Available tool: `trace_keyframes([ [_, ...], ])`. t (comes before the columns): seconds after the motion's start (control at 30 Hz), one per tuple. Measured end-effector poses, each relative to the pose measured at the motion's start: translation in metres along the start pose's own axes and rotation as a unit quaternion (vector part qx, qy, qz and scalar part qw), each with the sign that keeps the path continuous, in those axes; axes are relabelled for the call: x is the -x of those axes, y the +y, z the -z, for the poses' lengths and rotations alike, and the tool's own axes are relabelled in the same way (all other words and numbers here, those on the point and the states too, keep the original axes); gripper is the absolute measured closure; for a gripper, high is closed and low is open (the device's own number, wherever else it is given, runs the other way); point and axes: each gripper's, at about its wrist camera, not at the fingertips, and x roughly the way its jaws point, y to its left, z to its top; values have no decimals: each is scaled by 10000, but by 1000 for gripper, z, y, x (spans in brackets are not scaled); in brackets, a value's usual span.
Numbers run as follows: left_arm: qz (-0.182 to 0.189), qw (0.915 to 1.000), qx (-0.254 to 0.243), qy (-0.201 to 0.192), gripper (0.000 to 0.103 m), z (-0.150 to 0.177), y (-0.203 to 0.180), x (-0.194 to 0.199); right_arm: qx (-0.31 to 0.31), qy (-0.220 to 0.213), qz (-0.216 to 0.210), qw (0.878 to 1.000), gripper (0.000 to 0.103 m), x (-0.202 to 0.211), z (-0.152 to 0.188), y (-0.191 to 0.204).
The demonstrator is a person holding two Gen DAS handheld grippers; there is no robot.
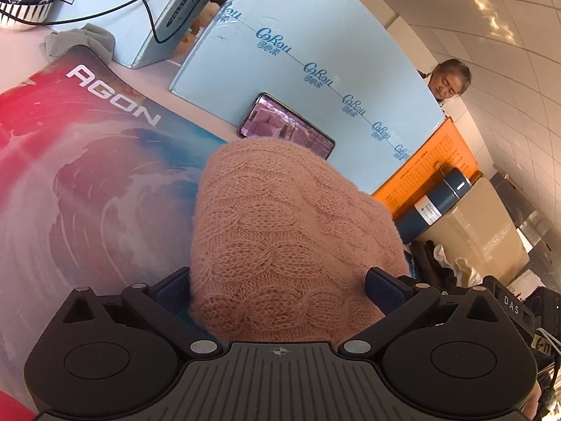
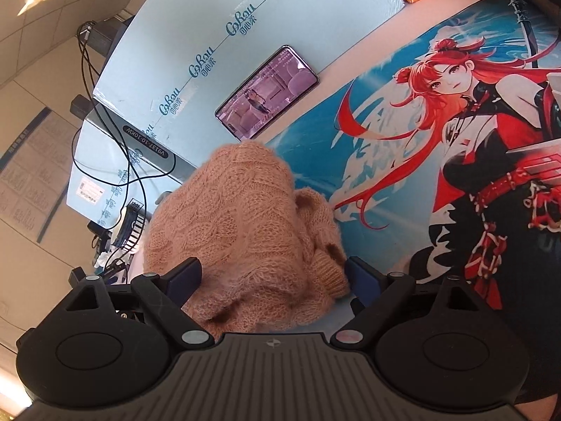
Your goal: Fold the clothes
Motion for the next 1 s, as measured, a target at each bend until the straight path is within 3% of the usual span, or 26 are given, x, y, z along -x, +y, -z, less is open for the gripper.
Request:
trace_keyframes([
  [0.07,17,10000,46,5,0,-2,0,-1,-58,-7,-140,9999,17,-8,3,3],
  [0.1,47,9999,122,-14,0,-3,2,-1,-99,-8,-171,9998,24,-12,4,4],
  [0.13,44,9998,166,-28,1,-4,3,-2,-146,11,-187,9997,38,-15,5,5],
  [0.2,-139,9998,129,-66,16,-7,2,-2,-253,50,-201,9995,48,-20,6,6],
  [0.23,-273,9996,43,-111,31,-9,2,-2,-250,15,-217,9995,53,-20,7,7],
  [0.33,-208,9995,-107,-233,51,-14,3,2,-79,-106,-255,9996,58,-19,7,17],
  [0.37,-193,9992,-161,-304,53,-15,3,4,-24,-138,-274,9995,59,-19,7,21],
  [0.53,-239,9955,-423,-810,55,-28,5,25,336,-208,-498,9980,60,-28,3,53],
  [0.67,-371,9874,-657,-1390,55,-49,15,57,626,-132,-849,9943,60,-49,-3,88],
  [0.83,-887,9736,-836,-1931,55,-68,40,93,939,155,-1223,9879,60,-92,-3,135],
  [1.0,-1401,9587,-656,-2387,55,-87,75,115,1265,425,-1486,9799,60,-143,1,182],
])
